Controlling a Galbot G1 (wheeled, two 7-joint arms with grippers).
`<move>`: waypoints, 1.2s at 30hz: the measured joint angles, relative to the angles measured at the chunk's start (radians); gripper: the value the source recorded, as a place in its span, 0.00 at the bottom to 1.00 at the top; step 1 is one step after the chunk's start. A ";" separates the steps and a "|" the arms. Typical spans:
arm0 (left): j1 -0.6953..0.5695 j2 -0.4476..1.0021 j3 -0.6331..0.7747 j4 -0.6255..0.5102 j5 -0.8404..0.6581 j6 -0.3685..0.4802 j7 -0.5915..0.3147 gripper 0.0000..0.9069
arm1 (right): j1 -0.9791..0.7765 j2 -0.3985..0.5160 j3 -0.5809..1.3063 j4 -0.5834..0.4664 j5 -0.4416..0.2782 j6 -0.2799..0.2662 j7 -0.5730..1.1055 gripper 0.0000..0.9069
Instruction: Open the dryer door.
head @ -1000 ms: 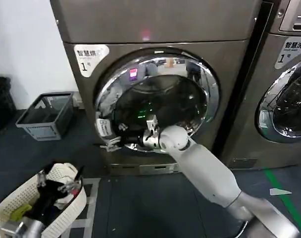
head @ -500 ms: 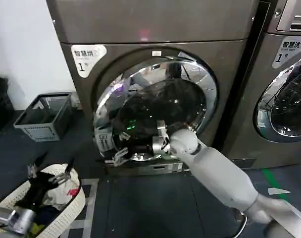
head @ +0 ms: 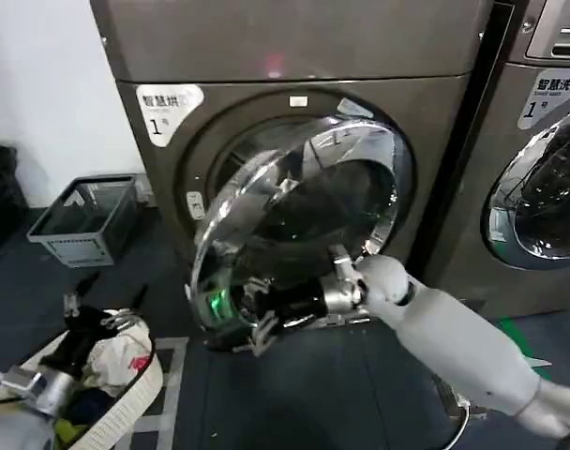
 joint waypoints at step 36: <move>-0.256 0.319 0.474 -0.112 0.163 -0.100 0.230 1.00 | -0.699 -0.498 0.696 0.119 -0.026 0.139 -0.194 1.00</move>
